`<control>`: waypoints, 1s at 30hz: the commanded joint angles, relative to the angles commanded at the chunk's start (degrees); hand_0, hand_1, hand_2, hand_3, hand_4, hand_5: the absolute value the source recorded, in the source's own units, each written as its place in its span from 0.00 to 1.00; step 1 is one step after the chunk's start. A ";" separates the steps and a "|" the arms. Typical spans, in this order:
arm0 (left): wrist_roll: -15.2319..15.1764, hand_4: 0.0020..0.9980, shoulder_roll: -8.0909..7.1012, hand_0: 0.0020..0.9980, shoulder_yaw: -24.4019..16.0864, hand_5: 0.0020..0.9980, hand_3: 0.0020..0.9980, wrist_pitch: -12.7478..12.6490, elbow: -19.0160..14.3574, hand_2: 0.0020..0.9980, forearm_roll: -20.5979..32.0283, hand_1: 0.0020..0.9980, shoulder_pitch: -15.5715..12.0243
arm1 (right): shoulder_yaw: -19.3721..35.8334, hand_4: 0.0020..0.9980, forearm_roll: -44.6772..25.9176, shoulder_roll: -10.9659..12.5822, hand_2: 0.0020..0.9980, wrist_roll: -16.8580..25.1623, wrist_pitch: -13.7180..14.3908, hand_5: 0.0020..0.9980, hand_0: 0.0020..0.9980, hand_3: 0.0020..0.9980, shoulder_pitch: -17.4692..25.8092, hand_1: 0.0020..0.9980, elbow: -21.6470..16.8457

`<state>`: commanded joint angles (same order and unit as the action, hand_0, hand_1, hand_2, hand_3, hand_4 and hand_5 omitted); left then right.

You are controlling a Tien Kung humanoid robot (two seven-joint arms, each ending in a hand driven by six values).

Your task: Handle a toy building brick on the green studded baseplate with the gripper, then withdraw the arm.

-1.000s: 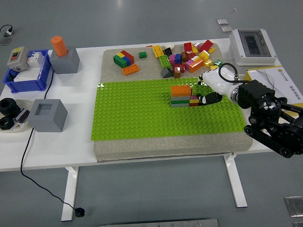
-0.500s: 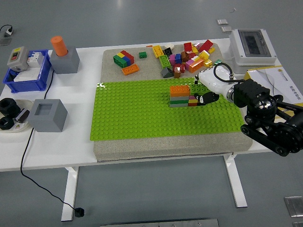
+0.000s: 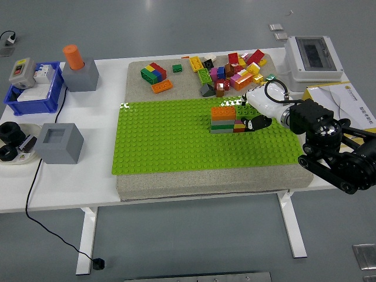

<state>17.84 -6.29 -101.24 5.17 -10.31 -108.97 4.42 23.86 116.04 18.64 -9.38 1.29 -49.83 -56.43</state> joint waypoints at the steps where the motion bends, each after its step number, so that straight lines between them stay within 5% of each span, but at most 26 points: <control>1: 0.01 0.58 0.00 0.81 -0.01 0.37 0.55 0.00 0.00 0.79 0.00 0.83 0.00 | -0.01 0.61 -0.01 -0.01 0.82 0.02 0.04 0.38 0.82 0.65 0.00 0.81 0.02; 30: -0.97 0.59 0.17 0.81 -0.10 0.37 0.55 -0.60 0.00 0.78 0.18 0.82 -0.30 | -0.38 0.61 -0.03 -0.13 0.83 -0.10 0.15 0.37 0.82 0.66 -0.13 0.81 0.44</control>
<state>16.87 -6.12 -101.34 4.57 -10.31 -108.79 4.12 23.48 116.01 18.51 -9.48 1.44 -49.96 -55.99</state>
